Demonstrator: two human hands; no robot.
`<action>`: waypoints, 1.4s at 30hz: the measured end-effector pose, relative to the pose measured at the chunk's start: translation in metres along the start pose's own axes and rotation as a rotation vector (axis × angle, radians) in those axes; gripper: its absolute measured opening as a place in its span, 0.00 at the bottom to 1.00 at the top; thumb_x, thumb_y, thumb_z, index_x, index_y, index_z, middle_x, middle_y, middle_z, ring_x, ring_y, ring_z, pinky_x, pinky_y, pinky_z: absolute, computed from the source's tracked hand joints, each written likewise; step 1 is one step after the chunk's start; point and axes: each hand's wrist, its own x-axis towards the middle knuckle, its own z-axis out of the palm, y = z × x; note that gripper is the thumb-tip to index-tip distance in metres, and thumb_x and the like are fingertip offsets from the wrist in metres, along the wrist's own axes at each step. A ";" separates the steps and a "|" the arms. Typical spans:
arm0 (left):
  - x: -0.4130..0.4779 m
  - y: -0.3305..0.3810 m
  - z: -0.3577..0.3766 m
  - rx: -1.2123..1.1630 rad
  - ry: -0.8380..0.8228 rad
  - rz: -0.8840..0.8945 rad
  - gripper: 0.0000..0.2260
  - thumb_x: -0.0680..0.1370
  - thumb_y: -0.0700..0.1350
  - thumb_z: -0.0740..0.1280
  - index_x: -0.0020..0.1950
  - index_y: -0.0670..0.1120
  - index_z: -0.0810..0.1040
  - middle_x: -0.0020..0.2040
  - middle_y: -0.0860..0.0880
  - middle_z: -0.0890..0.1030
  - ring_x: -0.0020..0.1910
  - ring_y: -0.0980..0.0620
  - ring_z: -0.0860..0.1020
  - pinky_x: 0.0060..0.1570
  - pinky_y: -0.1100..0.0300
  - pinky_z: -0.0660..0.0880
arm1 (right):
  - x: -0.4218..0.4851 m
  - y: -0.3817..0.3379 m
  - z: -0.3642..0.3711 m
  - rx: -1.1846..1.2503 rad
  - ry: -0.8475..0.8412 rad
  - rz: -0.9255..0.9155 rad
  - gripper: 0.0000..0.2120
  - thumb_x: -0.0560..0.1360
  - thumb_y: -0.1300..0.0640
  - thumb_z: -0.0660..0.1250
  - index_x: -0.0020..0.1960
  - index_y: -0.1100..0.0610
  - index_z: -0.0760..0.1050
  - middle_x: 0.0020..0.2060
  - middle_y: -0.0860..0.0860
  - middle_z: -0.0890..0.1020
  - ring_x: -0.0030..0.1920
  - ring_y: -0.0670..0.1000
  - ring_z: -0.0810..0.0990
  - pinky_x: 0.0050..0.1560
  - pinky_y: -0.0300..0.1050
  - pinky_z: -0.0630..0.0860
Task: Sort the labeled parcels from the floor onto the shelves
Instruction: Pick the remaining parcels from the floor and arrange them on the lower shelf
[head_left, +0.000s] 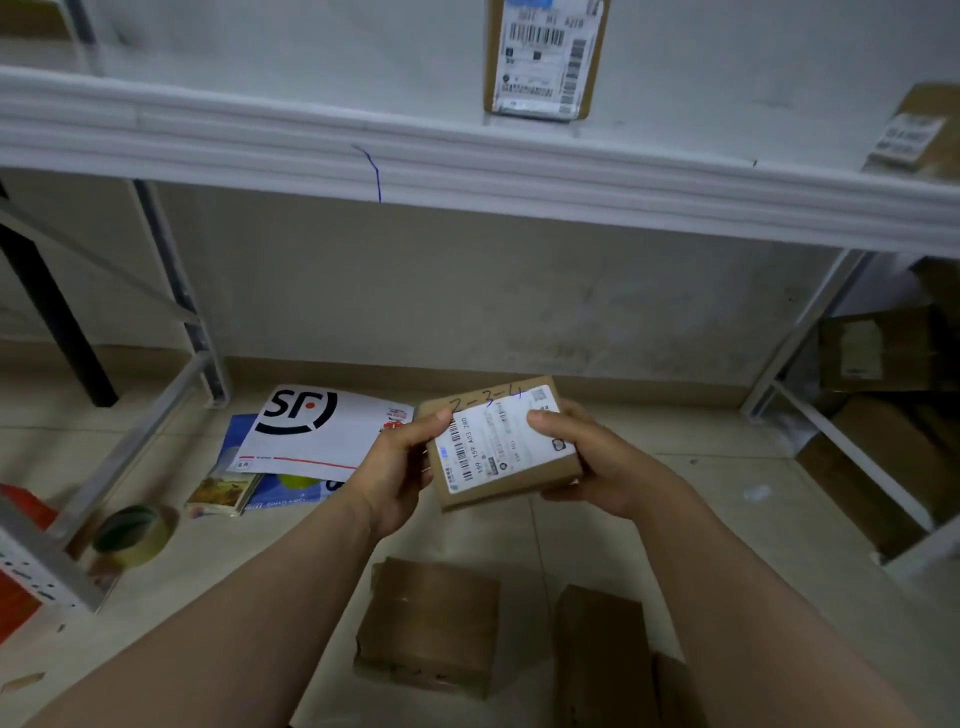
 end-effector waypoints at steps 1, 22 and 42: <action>-0.002 0.006 0.004 -0.005 -0.028 0.025 0.25 0.71 0.51 0.73 0.62 0.37 0.78 0.60 0.37 0.81 0.62 0.37 0.78 0.71 0.42 0.65 | -0.007 -0.009 -0.006 -0.023 -0.025 -0.023 0.31 0.66 0.44 0.76 0.66 0.41 0.70 0.60 0.52 0.83 0.57 0.56 0.82 0.56 0.57 0.77; -0.103 0.163 0.142 0.318 -0.170 0.826 0.38 0.62 0.59 0.76 0.69 0.54 0.68 0.61 0.50 0.77 0.60 0.50 0.78 0.51 0.55 0.81 | -0.180 -0.173 -0.047 -0.291 0.296 -0.919 0.19 0.71 0.32 0.65 0.58 0.37 0.79 0.50 0.48 0.86 0.50 0.50 0.86 0.46 0.52 0.84; -0.013 0.237 0.262 1.187 0.279 1.055 0.32 0.75 0.41 0.70 0.75 0.47 0.58 0.58 0.45 0.79 0.57 0.44 0.79 0.53 0.49 0.80 | -0.092 -0.253 -0.132 -0.401 0.900 -0.725 0.17 0.74 0.51 0.74 0.60 0.44 0.72 0.49 0.43 0.82 0.45 0.44 0.81 0.43 0.47 0.81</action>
